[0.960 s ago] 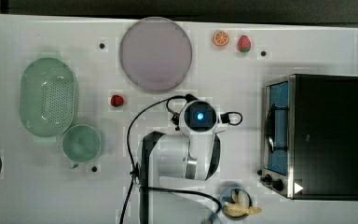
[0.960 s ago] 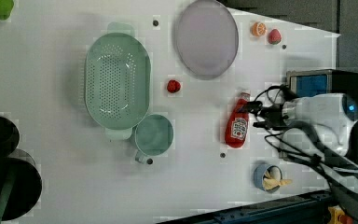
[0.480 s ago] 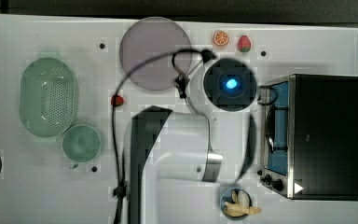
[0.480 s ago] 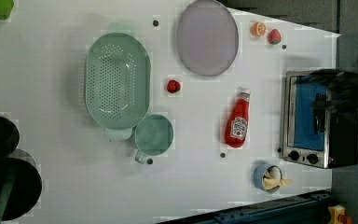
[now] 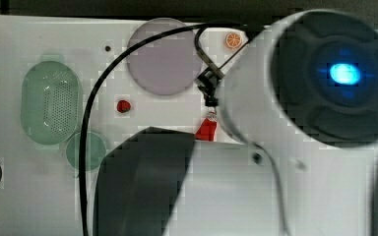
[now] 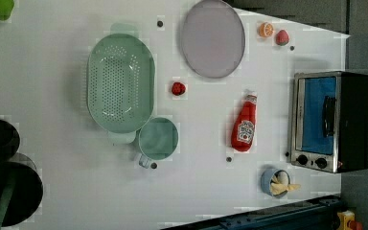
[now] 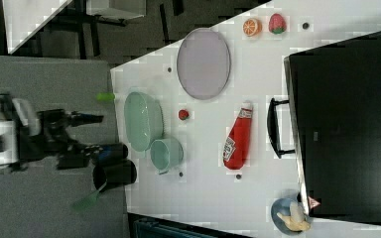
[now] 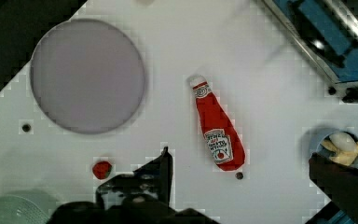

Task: Pick Ketchup from oven and place it on table.

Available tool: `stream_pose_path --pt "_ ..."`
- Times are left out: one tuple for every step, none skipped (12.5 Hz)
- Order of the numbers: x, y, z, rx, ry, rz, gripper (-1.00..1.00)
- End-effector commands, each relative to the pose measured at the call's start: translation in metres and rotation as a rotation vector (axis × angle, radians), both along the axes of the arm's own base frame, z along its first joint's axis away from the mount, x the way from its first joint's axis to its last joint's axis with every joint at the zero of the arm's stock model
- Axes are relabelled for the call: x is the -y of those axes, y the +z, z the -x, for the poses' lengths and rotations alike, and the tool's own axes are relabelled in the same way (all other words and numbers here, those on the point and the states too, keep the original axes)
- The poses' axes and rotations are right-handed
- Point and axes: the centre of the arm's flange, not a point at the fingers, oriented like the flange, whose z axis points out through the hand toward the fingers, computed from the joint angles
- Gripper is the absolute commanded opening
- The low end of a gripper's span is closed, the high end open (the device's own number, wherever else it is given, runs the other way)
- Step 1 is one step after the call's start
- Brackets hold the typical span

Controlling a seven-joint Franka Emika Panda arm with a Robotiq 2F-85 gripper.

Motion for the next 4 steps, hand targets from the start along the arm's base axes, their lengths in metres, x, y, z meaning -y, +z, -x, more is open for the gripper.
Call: stream_pose_path --pt "0.0086 -0.0054 -0.0115 -0.016 -0.086 0.011 1.0" --pt "0.008 -0.0031 -0.0115 -0.011 -0.085 0.011 1.0" --pt "0.0078 -0.0031 -0.0116 -0.011 -0.085 0.011 1.0" --pt "0.0078 -0.0039 -0.0121 -0.013 -0.085 0.011 1.0"
